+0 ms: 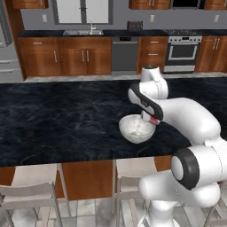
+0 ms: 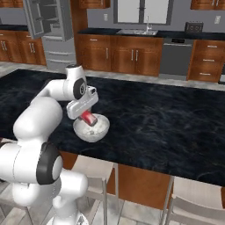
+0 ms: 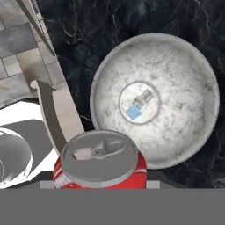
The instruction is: Open the fridge, grab two sodas, and place both sodas inside the bowl with ice on the dining counter.
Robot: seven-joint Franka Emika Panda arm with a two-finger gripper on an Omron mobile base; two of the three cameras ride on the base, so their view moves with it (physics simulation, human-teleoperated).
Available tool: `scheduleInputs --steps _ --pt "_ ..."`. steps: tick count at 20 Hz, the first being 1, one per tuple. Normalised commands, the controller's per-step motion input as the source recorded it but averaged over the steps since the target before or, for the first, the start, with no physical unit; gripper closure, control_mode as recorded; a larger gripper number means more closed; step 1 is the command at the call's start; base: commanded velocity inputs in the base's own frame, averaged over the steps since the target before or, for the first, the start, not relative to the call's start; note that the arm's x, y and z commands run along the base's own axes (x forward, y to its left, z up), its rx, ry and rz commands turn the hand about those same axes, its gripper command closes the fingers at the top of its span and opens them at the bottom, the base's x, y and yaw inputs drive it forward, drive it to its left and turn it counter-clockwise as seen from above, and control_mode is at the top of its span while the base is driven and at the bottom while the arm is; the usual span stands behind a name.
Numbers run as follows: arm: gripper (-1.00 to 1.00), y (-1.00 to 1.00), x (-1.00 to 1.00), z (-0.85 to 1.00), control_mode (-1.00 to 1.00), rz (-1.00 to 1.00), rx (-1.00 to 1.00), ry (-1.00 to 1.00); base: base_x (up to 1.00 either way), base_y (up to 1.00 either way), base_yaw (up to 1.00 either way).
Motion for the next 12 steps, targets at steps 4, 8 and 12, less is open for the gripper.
scheduleInputs --steps 4,8,12 --pt "1.00 0.00 0.30 -0.35 -1.00 0.15 -0.02 0.00 0.00 0.00 0.00" --pt "1.00 0.03 0.30 -0.32 -1.00 0.13 -0.01 0.00 0.00 0.00 0.00" --pt "1.00 0.09 0.18 -0.29 -1.00 0.11 -0.01 0.00 0.00 0.00 0.00"
